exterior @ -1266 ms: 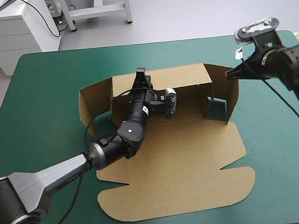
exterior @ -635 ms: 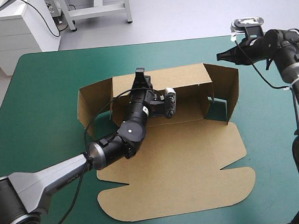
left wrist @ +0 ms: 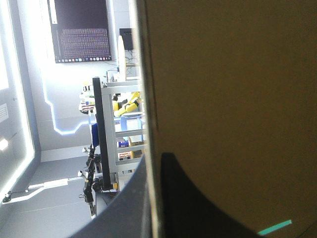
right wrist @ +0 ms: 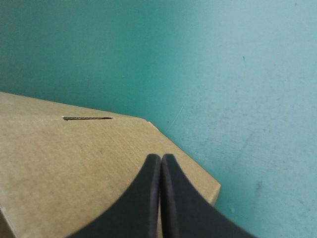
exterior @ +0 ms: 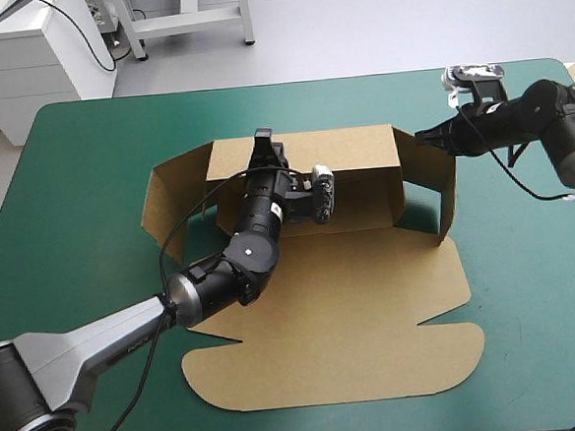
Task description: Fold the box
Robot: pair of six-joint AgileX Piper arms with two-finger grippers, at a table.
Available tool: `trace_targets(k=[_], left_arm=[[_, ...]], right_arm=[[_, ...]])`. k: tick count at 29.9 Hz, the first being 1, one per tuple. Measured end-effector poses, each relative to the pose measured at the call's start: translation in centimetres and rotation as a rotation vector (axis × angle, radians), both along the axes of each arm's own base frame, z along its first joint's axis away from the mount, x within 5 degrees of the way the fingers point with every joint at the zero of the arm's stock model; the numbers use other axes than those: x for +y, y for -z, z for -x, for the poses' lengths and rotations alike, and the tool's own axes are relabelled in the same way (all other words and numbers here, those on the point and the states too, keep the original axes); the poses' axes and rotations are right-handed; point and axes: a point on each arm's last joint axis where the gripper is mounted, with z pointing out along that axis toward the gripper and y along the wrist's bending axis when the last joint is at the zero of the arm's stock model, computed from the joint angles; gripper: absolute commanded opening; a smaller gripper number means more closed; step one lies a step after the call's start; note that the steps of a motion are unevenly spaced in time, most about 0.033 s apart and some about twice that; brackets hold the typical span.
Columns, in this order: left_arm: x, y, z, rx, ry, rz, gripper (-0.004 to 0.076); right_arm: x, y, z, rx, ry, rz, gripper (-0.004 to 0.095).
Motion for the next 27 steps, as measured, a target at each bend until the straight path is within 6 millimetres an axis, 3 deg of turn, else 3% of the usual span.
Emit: trace_targets(k=[8,18,22,27], left_arm=[[-0.2,0.1,0.1,0.007,0.026,0.001,-0.0008],[-0.4,0.1,0.1,0.017,0.049,0.004,-0.0008],[-0.5,0.2,0.2,0.022,0.061,0.006,-0.0008],[-0.6,0.2,0.2,0.022,0.064,0.006,-0.0008]], right_arm=[[-3.1,0.9,0.1,0.018,0.061,0.042,-0.0021],[-3.9,-1.9,-1.3,-0.034,0.064,0.001,-0.0021],[-4.4,0.2,-3.3,0.103,0.023,-0.117,-0.0021],[-6.9,3.3,-4.5,0.213,0.026,-0.259,-0.0021]])
